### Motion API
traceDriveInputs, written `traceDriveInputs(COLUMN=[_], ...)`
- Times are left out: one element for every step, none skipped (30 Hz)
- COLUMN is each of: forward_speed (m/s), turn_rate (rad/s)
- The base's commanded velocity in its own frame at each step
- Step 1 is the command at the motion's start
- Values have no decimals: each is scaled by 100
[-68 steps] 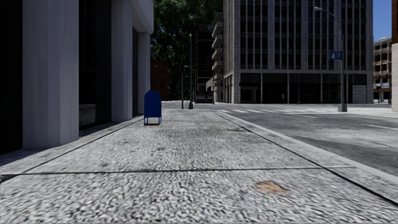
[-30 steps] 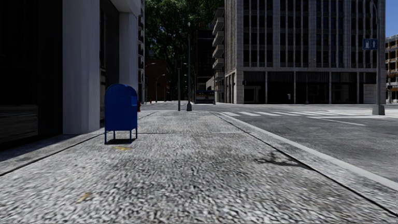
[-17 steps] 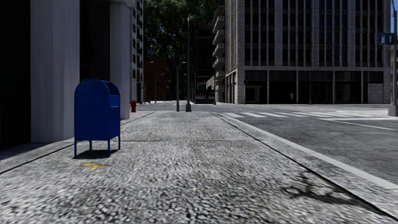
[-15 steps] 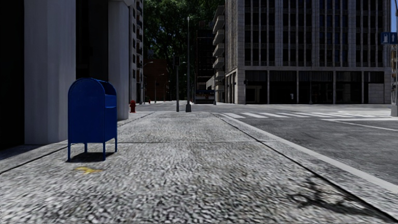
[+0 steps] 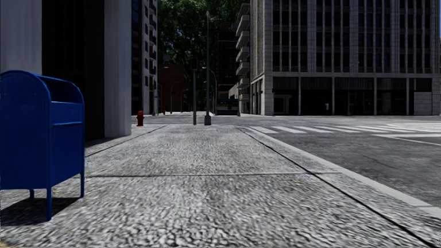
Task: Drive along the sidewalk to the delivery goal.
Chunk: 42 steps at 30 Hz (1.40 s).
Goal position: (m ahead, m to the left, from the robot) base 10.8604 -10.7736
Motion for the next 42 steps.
traceDriveInputs(forward_speed=[200,200,200,200,200,200,200,200,200,200,200,200,200,200,200,200,200,200,200,200,200,200,200,200,200,200,200,200,200,200,200,200,200,200,200,200,200,200,200,200,200,200], turn_rate=[0,0,0,0,0,0,0,0,0,0,0,0,0,0,0,0,0,0,0,0,0,0,0,0,0,0,0,0,0,0,0,0,0,0,0,0,0,0,0,0,0,0])
